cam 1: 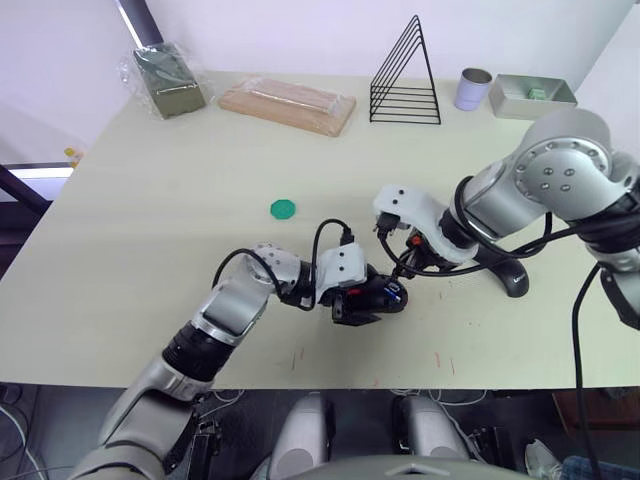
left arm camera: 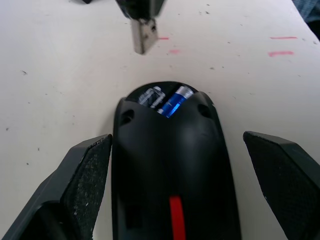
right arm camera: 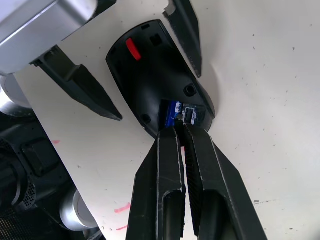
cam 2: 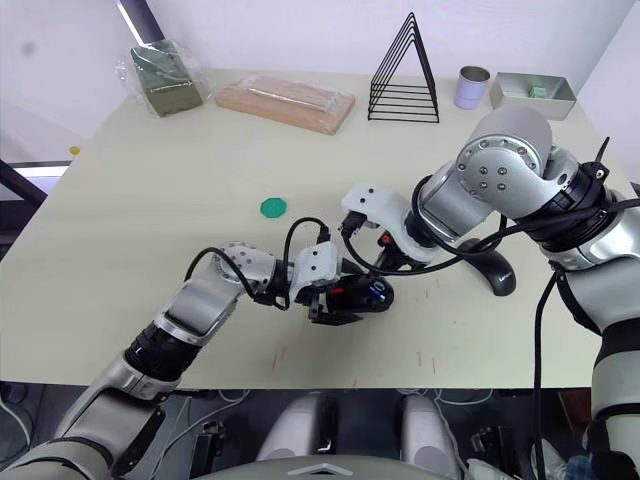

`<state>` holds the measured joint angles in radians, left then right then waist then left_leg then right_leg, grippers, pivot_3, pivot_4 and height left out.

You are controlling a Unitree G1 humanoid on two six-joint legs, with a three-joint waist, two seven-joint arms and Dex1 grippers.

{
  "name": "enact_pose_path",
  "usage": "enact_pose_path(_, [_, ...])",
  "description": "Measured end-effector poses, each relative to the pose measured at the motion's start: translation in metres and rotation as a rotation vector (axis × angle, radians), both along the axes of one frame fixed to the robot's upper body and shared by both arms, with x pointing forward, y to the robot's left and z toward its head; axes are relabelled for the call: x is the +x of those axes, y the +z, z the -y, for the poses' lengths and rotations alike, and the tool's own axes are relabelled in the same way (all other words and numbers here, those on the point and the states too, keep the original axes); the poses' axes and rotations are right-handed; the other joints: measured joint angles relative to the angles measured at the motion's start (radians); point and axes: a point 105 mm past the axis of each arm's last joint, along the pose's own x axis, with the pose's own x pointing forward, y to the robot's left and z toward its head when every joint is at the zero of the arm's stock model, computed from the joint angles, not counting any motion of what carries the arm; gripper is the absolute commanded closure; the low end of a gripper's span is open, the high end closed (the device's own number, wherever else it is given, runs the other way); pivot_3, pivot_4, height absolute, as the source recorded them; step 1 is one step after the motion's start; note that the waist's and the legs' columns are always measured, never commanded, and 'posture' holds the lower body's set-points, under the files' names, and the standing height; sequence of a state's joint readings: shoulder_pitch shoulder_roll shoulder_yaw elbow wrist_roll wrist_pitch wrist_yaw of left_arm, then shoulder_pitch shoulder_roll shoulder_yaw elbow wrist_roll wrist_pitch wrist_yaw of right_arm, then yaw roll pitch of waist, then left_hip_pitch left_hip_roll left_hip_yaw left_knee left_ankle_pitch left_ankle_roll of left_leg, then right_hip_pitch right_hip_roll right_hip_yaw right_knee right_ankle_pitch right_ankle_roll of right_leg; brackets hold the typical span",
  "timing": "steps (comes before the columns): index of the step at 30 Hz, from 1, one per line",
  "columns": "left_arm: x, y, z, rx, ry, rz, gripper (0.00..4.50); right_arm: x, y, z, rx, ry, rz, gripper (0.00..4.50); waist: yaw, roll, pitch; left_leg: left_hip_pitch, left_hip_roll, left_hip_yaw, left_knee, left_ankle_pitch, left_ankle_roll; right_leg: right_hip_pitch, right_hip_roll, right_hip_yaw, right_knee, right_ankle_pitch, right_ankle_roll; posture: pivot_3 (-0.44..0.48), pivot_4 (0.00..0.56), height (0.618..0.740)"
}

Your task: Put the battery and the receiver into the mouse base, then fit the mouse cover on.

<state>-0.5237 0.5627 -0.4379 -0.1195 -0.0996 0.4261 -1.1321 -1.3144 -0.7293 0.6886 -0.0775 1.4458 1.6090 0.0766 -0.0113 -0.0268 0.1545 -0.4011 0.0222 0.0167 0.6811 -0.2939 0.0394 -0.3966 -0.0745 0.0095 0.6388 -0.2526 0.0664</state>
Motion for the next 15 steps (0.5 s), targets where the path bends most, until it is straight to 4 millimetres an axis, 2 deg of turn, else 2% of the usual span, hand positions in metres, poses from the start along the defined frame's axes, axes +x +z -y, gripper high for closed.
enact_pose_path(10, [0.0007, -0.0016, 0.0006, 0.01, -0.012, 0.011, 0.06, -0.0008, -0.0001, -0.0001, 0.0, -0.005, 0.003, 4.5, 0.0, 0.0, 0.0, 0.0, 0.0, 0.0, 0.0, 0.0, 0.0, 0.0, 0.0, 0.0, 0.0, 0.0, 0.0, 0.0, 0.15, 0.74])
enact_pose_path(11, [0.001, -0.0018, 0.0004, 0.011, -0.011, 0.013, 0.43, -0.001, -0.0001, -0.0002, 0.001, -0.005, 0.001, 4.5, 0.0, 0.0, 0.0, 0.0, 0.0, 0.0, 0.0, 0.0, 0.0, 0.0, 0.0, 0.0, 0.0, 0.0, 0.0, 0.0, 0.15, 0.74])
enact_pose_path(13, [0.0024, -0.0029, -0.0004, 0.019, -0.007, 0.022, 0.79, -0.001, -0.0004, -0.0001, 0.001, -0.008, -0.001, 4.5, 0.0, 0.0, 0.0, 0.0, 0.0, 0.0, 0.0, 0.0, 0.0, 0.0, 0.0, 0.0, 0.0, 0.0, 0.0, 0.0, 0.15, 0.74])
enact_pose_path(14, [0.0028, -0.0033, -0.0008, 0.022, -0.005, 0.023, 1.26, -0.0005, -0.0005, 0.0003, 0.001, -0.012, 0.0, 4.5, 0.0, 0.0, 0.0, 0.0, 0.0, 0.0, 0.0, 0.0, 0.0, 0.0, 0.0, 0.0, 0.0, 0.0, 0.0, 0.0, 0.15, 0.74])
enact_pose_path(15, [0.0028, -0.0033, -0.0008, 0.023, -0.005, 0.025, 1.36, -0.0002, -0.0006, 0.0005, 0.0, -0.014, 0.0, 4.5, 0.0, 0.0, 0.0, 0.0, 0.0, 0.0, 0.0, 0.0, 0.0, 0.0, 0.0, 0.0, 0.0, 0.0, 0.0, 0.0, 0.15, 0.74])
